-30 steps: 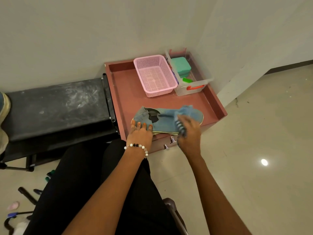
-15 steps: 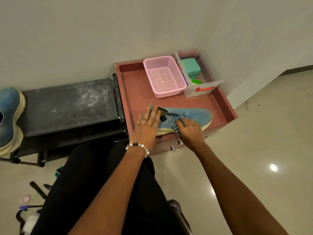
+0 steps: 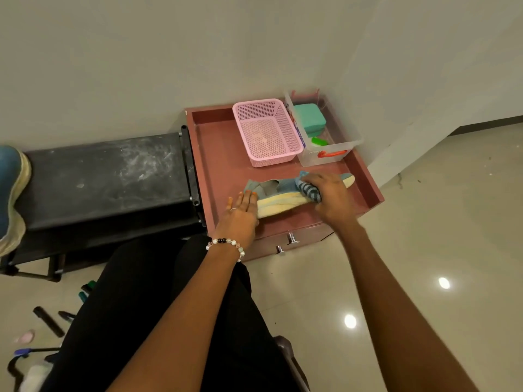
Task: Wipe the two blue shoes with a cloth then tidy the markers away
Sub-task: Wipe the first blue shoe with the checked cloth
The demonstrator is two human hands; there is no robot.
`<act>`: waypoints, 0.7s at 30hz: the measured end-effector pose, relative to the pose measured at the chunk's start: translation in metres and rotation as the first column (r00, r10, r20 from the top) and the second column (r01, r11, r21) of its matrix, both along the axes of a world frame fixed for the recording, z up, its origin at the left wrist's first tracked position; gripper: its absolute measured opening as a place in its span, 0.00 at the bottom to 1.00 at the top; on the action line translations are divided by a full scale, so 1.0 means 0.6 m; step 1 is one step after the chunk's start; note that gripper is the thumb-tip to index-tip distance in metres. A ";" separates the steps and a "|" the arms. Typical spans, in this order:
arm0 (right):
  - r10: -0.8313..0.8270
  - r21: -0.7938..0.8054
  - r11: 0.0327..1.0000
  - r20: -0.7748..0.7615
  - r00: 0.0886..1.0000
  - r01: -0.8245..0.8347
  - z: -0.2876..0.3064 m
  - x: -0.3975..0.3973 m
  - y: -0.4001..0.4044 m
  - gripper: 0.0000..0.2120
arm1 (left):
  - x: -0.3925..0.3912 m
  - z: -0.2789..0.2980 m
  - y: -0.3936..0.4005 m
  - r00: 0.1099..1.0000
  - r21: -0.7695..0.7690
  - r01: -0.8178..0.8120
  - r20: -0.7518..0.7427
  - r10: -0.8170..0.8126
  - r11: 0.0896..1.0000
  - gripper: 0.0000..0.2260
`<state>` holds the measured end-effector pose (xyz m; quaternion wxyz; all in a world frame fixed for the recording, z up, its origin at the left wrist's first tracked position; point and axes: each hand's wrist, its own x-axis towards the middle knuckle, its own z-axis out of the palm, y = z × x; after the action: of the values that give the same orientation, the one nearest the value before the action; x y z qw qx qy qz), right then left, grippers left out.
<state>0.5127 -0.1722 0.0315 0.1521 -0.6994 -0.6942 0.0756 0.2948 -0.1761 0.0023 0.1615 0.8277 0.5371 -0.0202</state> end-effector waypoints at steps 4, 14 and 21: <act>-0.221 0.212 0.944 -0.166 0.961 0.254 -0.046 -0.109 -0.042 0.29 | 0.004 -0.006 0.001 1.000 0.001 -0.014 0.011 0.014 1.000 0.30; 0.270 0.267 0.906 0.230 0.935 -0.328 -0.058 -0.076 -0.051 0.39 | 0.001 -0.010 0.011 0.994 -0.031 -0.069 0.086 0.071 0.997 0.29; -0.089 0.138 0.987 0.073 0.993 0.079 -0.052 -0.166 -0.049 0.35 | 0.007 -0.009 0.014 0.992 -0.041 -0.091 0.085 0.094 0.995 0.28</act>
<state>0.4128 -0.2015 0.0004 0.1746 -0.7186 -0.6732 -0.0058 0.2990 -0.1678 -0.0034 0.2008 0.7988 0.5669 0.0132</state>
